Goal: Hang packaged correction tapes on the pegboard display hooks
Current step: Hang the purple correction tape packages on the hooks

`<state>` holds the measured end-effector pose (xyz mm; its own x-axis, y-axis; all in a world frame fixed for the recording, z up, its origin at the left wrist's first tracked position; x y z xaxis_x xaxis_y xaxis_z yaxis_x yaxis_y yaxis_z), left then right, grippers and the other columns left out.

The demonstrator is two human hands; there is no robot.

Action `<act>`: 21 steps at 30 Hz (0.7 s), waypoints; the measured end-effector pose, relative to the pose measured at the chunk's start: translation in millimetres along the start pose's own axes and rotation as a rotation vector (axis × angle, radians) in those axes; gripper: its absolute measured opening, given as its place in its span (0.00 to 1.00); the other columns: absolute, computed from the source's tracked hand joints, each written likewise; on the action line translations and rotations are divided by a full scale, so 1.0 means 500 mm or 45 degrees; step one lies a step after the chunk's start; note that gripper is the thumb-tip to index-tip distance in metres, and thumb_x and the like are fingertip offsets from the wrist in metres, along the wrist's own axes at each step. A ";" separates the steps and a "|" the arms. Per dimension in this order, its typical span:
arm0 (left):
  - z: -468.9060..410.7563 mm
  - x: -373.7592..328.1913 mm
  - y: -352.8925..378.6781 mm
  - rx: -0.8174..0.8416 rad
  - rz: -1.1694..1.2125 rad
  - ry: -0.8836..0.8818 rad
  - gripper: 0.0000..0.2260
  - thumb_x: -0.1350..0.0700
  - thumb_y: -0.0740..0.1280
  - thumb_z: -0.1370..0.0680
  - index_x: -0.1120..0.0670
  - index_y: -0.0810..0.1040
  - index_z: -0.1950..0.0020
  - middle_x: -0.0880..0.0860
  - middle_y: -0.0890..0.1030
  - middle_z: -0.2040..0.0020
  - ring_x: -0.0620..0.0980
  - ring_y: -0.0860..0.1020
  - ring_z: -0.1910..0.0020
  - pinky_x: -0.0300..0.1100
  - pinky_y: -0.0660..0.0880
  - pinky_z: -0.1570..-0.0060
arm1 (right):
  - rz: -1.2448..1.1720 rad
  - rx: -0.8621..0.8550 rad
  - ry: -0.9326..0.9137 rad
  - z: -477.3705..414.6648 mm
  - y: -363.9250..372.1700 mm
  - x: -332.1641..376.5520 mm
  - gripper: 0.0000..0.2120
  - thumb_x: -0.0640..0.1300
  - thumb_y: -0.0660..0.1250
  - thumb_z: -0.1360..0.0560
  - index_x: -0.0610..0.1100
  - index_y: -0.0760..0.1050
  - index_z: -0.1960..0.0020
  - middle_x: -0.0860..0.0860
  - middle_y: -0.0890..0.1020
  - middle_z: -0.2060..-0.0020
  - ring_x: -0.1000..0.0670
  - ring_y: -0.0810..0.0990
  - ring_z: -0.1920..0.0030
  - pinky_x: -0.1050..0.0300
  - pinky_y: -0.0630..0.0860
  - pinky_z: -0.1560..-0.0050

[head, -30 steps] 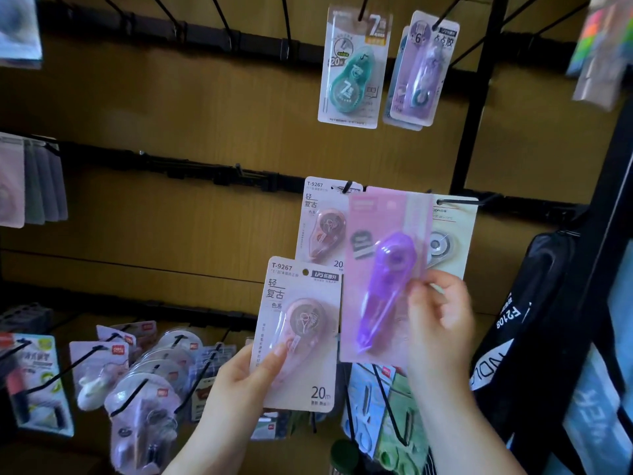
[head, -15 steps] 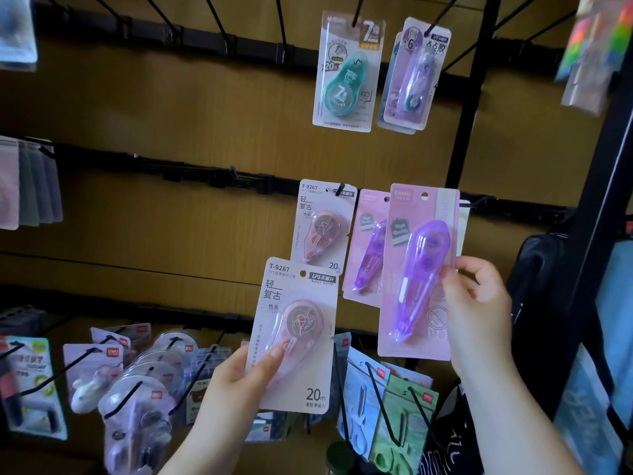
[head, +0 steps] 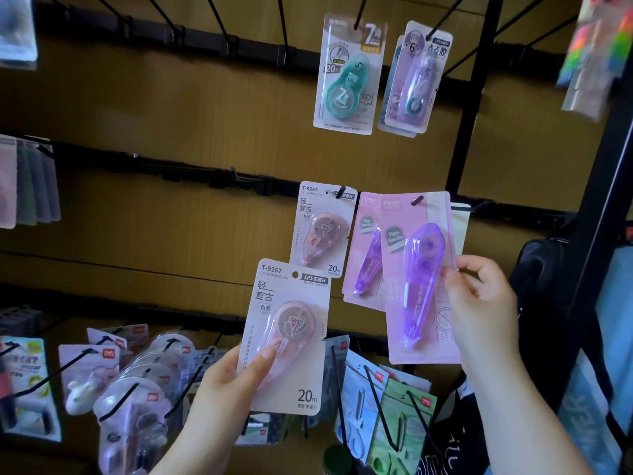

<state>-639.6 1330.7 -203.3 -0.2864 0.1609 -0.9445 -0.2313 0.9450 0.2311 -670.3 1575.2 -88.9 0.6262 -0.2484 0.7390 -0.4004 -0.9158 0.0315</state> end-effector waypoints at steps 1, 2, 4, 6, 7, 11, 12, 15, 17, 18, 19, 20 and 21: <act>0.001 -0.001 0.000 -0.006 0.003 -0.004 0.11 0.47 0.64 0.34 0.50 0.76 0.55 0.56 0.83 0.58 0.55 0.82 0.59 0.42 0.77 0.65 | 0.016 0.013 0.011 -0.004 0.001 -0.002 0.13 0.37 0.60 0.24 0.51 0.68 0.64 0.52 0.74 0.72 0.50 0.66 0.72 0.70 0.62 0.78; 0.002 0.000 0.000 -0.011 0.011 -0.005 0.09 0.48 0.64 0.32 0.49 0.76 0.55 0.56 0.83 0.58 0.54 0.82 0.59 0.40 0.77 0.66 | 0.038 0.020 0.016 -0.008 0.001 -0.006 0.12 0.37 0.60 0.24 0.50 0.68 0.63 0.52 0.74 0.72 0.50 0.64 0.73 0.70 0.60 0.79; 0.004 0.001 0.001 -0.002 0.007 -0.006 0.09 0.47 0.63 0.31 0.49 0.76 0.55 0.54 0.83 0.61 0.51 0.82 0.62 0.37 0.76 0.69 | 0.089 0.032 0.026 -0.018 0.004 -0.009 0.08 0.37 0.60 0.24 0.47 0.69 0.60 0.53 0.73 0.71 0.54 0.66 0.75 0.71 0.60 0.79; 0.005 0.003 0.002 0.018 -0.022 -0.002 0.15 0.44 0.64 0.37 0.50 0.77 0.55 0.51 0.84 0.64 0.48 0.83 0.65 0.36 0.76 0.71 | 0.129 0.049 0.053 -0.029 0.015 -0.011 0.03 0.37 0.60 0.24 0.44 0.69 0.55 0.55 0.73 0.68 0.57 0.69 0.75 0.74 0.62 0.79; 0.006 0.003 0.003 0.021 -0.027 -0.003 0.18 0.43 0.64 0.39 0.50 0.77 0.55 0.51 0.84 0.64 0.49 0.83 0.65 0.36 0.76 0.71 | 0.138 0.054 0.072 -0.038 0.022 -0.012 0.03 0.37 0.60 0.24 0.44 0.69 0.54 0.55 0.72 0.68 0.58 0.70 0.75 0.74 0.62 0.80; 0.008 -0.007 0.000 0.029 -0.019 0.006 0.21 0.43 0.64 0.41 0.52 0.77 0.53 0.55 0.84 0.59 0.53 0.83 0.60 0.41 0.77 0.66 | 0.250 0.098 0.117 -0.082 0.052 -0.023 0.03 0.36 0.58 0.24 0.42 0.69 0.55 0.53 0.71 0.70 0.54 0.68 0.72 0.73 0.62 0.80; 0.006 -0.011 -0.003 0.024 -0.017 0.004 0.20 0.44 0.64 0.40 0.52 0.78 0.53 0.53 0.85 0.61 0.51 0.83 0.62 0.39 0.77 0.69 | 0.294 0.120 0.119 -0.091 0.059 -0.027 0.03 0.36 0.58 0.24 0.41 0.69 0.55 0.52 0.71 0.70 0.53 0.67 0.72 0.72 0.62 0.80; 0.005 -0.022 -0.012 0.001 0.019 0.000 0.13 0.46 0.64 0.36 0.50 0.78 0.56 0.49 0.84 0.70 0.46 0.82 0.71 0.32 0.74 0.77 | 0.378 0.155 0.124 -0.102 0.074 -0.034 0.03 0.37 0.58 0.24 0.41 0.68 0.56 0.47 0.73 0.66 0.51 0.67 0.70 0.64 0.64 0.73; 0.004 -0.024 -0.015 0.004 0.018 -0.003 0.14 0.46 0.64 0.38 0.50 0.78 0.56 0.48 0.84 0.70 0.46 0.82 0.70 0.33 0.74 0.76 | 0.388 0.163 0.151 -0.098 0.081 -0.041 0.02 0.37 0.59 0.24 0.41 0.69 0.55 0.45 0.75 0.62 0.51 0.68 0.70 0.61 0.63 0.70; 0.003 -0.023 -0.016 0.002 0.014 -0.005 0.15 0.45 0.64 0.39 0.50 0.78 0.56 0.49 0.85 0.69 0.47 0.83 0.69 0.34 0.75 0.75 | 0.400 0.181 0.166 -0.094 0.086 -0.047 0.02 0.37 0.59 0.25 0.41 0.69 0.55 0.44 0.76 0.60 0.50 0.69 0.69 0.60 0.63 0.69; 0.004 -0.024 -0.017 0.001 0.016 -0.005 0.16 0.45 0.64 0.40 0.50 0.78 0.56 0.49 0.85 0.68 0.47 0.83 0.68 0.34 0.76 0.74 | 0.415 0.195 0.176 -0.087 0.091 -0.053 0.02 0.36 0.59 0.25 0.41 0.69 0.53 0.43 0.77 0.58 0.48 0.71 0.67 0.59 0.64 0.68; 0.004 -0.023 -0.018 0.001 0.018 0.002 0.16 0.45 0.64 0.40 0.50 0.78 0.56 0.49 0.85 0.67 0.47 0.83 0.68 0.34 0.76 0.74 | 0.425 0.186 0.175 -0.080 0.093 -0.060 0.05 0.36 0.60 0.25 0.41 0.69 0.50 0.43 0.77 0.55 0.46 0.73 0.62 0.57 0.67 0.66; 0.004 -0.025 -0.017 0.001 0.015 0.008 0.17 0.45 0.64 0.40 0.50 0.78 0.56 0.50 0.85 0.67 0.48 0.83 0.67 0.33 0.76 0.73 | 0.425 0.146 0.154 -0.072 0.091 -0.064 0.09 0.36 0.61 0.26 0.41 0.69 0.45 0.44 0.76 0.52 0.44 0.75 0.56 0.55 0.70 0.60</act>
<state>-632.2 1321.1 -193.8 -0.2949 0.1703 -0.9402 -0.2269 0.9434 0.2420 -732.6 1552.8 -86.6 0.3876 -0.5064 0.7702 -0.4871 -0.8219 -0.2953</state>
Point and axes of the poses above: each hand's wrist, its own z-axis away from the middle knuckle, its own y-axis out of the palm, x = y × z, the point moved 6 cm from there along -z, towards the middle knuckle
